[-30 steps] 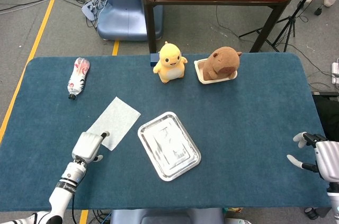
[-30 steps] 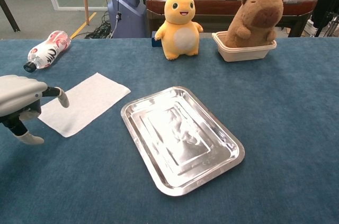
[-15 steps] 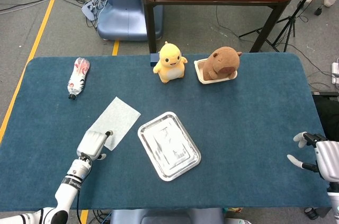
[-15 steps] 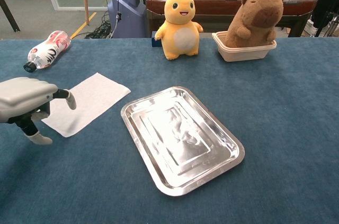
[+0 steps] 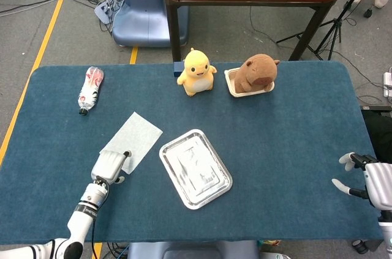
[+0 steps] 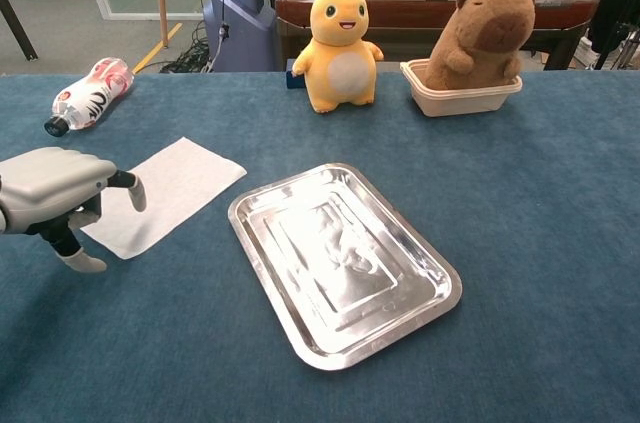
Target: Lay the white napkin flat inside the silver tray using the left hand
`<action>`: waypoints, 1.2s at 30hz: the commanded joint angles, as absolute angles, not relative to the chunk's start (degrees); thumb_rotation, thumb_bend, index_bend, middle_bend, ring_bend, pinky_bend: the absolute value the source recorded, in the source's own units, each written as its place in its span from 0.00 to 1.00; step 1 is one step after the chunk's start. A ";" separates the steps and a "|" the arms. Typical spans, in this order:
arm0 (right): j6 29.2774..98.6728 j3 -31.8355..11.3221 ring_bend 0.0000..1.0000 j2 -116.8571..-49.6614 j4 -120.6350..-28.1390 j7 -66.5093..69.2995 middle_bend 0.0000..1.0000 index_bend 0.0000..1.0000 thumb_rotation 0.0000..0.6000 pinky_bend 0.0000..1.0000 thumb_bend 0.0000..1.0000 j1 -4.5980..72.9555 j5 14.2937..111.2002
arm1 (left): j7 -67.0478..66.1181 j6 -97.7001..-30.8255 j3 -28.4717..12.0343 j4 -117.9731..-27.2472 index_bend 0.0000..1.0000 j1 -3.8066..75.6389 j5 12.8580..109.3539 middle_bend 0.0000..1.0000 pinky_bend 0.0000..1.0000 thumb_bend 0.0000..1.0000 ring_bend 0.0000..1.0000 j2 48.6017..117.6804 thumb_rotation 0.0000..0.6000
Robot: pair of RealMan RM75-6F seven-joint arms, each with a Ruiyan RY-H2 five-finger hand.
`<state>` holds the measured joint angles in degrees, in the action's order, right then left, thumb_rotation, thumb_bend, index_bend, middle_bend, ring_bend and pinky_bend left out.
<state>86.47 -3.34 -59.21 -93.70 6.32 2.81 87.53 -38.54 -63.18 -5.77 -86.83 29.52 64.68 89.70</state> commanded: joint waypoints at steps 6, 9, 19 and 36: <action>86.35 -3.36 0.50 -59.21 -93.61 6.39 0.58 0.47 1.00 0.70 0.01 2.84 87.43 | -38.16 -63.04 -5.27 -85.97 0.37 30.22 64.76 1.00 0.99 0.11 0.97 90.74 1.00; 86.49 -3.41 0.50 -59.16 -93.63 6.53 0.58 0.47 1.00 0.70 0.01 2.80 87.46 | -38.26 -63.10 -5.07 -85.84 0.39 30.42 64.77 1.00 0.99 0.10 0.97 91.12 1.00; 86.52 -3.43 0.50 -59.08 -93.57 6.72 0.58 0.47 1.00 0.70 0.01 2.76 87.41 | -38.74 -63.84 -4.60 -85.09 0.42 30.84 65.02 1.00 0.99 0.10 0.97 92.25 1.00; 86.39 -3.42 0.50 -59.10 -93.58 6.67 0.58 0.47 1.00 0.70 0.01 2.77 87.34 | -37.64 -65.83 -4.57 -81.94 0.48 30.76 66.44 1.00 0.99 0.11 0.97 94.32 1.00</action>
